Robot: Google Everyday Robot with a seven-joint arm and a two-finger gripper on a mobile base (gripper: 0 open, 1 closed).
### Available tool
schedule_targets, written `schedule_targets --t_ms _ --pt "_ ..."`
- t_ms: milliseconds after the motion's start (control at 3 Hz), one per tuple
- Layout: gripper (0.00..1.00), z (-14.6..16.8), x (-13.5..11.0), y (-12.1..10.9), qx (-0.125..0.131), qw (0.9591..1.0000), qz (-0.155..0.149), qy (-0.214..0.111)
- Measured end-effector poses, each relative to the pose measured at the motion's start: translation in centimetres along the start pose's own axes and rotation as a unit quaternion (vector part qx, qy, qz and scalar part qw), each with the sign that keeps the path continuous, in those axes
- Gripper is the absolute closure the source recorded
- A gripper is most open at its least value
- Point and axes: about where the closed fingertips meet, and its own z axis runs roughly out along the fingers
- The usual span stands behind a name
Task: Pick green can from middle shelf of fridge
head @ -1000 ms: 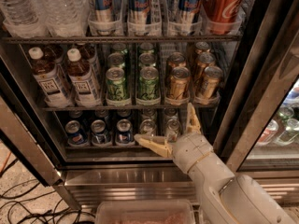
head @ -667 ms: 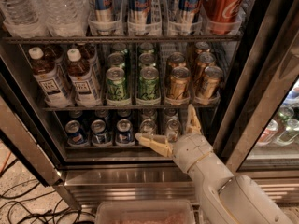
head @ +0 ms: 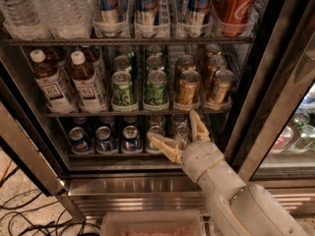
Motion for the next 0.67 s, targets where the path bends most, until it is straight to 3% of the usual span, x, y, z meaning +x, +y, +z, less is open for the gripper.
schedule_targets --t_ms 333,667 --pt "0.42 0.00 0.00 0.00 0.000 1.0000 0.000 0.000" --pt "0.57 0.00 0.00 0.00 0.000 1.0000 0.000 0.000"
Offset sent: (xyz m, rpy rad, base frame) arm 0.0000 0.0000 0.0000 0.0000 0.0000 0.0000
